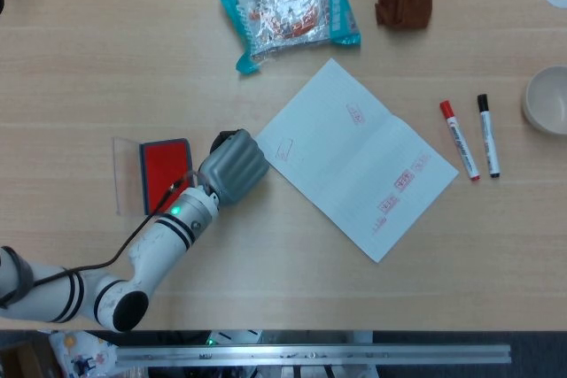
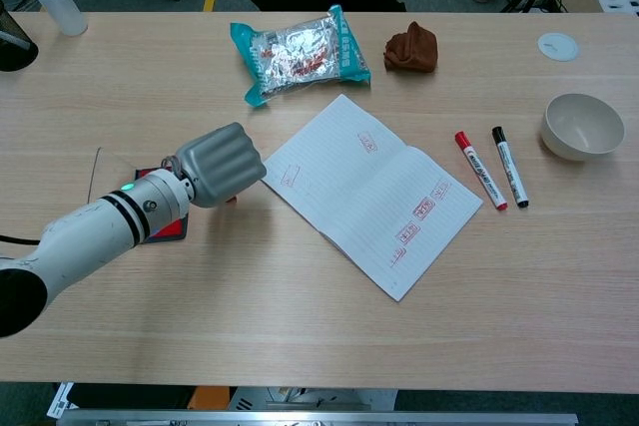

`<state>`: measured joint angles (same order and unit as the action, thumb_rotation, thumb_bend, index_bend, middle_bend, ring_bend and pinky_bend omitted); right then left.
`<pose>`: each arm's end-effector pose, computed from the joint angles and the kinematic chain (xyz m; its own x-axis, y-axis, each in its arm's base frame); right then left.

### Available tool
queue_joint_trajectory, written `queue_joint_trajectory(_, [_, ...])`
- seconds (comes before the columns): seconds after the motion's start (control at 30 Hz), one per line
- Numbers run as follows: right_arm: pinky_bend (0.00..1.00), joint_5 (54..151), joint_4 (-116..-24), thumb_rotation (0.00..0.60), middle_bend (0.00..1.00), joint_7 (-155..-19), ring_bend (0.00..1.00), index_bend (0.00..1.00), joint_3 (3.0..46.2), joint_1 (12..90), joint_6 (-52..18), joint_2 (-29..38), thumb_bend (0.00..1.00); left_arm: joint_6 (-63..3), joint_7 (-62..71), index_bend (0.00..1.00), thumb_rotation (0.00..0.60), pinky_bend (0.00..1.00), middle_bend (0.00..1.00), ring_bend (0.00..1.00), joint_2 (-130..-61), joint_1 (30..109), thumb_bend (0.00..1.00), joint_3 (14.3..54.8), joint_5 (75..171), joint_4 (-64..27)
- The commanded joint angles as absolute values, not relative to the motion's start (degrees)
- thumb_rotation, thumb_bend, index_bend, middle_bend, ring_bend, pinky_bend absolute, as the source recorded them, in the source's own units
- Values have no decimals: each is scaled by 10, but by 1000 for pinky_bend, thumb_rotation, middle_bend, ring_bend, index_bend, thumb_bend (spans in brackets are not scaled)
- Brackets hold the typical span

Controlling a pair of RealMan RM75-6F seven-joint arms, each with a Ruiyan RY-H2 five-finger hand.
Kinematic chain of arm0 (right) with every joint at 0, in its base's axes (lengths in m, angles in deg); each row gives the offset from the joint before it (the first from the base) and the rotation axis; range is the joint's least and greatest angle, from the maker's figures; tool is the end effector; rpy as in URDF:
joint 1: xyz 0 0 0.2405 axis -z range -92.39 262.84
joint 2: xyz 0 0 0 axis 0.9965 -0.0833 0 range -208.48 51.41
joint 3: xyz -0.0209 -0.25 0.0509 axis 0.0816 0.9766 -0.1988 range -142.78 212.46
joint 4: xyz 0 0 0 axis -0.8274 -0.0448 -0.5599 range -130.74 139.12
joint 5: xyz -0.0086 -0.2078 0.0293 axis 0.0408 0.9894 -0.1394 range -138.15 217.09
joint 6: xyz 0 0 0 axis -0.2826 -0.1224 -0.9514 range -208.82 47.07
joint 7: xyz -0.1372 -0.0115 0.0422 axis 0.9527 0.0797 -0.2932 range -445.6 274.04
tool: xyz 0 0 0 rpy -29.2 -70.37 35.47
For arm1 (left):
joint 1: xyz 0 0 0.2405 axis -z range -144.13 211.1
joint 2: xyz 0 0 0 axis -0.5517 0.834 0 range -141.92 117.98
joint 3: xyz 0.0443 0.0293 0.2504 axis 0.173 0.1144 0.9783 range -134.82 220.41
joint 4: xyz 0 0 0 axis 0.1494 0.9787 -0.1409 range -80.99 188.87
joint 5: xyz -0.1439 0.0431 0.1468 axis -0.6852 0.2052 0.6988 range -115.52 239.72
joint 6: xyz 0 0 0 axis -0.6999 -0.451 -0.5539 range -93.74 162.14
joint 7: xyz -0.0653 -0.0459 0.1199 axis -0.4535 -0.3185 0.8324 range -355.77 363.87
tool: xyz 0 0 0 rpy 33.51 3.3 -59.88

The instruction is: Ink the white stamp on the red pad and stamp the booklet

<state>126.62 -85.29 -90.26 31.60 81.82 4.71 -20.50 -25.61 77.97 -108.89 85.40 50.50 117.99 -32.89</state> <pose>-0.3277 -0.1754 0.2005 0.4662 0.0112 0.8846 -0.8847 -0.0009 0.4662 -0.1364 0.2792 -0.0880 0.9699 -0.1433 0.1971 0.0572 -0.6524 -0.7557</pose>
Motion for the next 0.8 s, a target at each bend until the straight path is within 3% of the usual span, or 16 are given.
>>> queue_joint_trajectory(0.03, [303,1266,-853,600,359,-902,288,238,316,819,48,-205,200,-253,780,524,600,1000,1000,1000,-1084,856,271,503,1178,-333])
queue_joint_trajectory(0.23, [303,1266,-856,600,359,-901,288,238,316,820,51,-206,200,-252,784,497,600,1000,1000,1000,-1075,858,271,500,1176,-342])
queue_joint_trajectory(0.57, [303,1269,-862,600,359,-898,288,238,312,819,55,-212,200,-274,765,370,600,1000,999,1000,-1026,854,272,487,1179,-406])
queue_joint_trajectory(0.8, [303,1273,-875,600,359,-888,288,238,308,814,55,-225,200,-289,691,295,600,1000,874,965,-953,839,271,469,1189,-479])
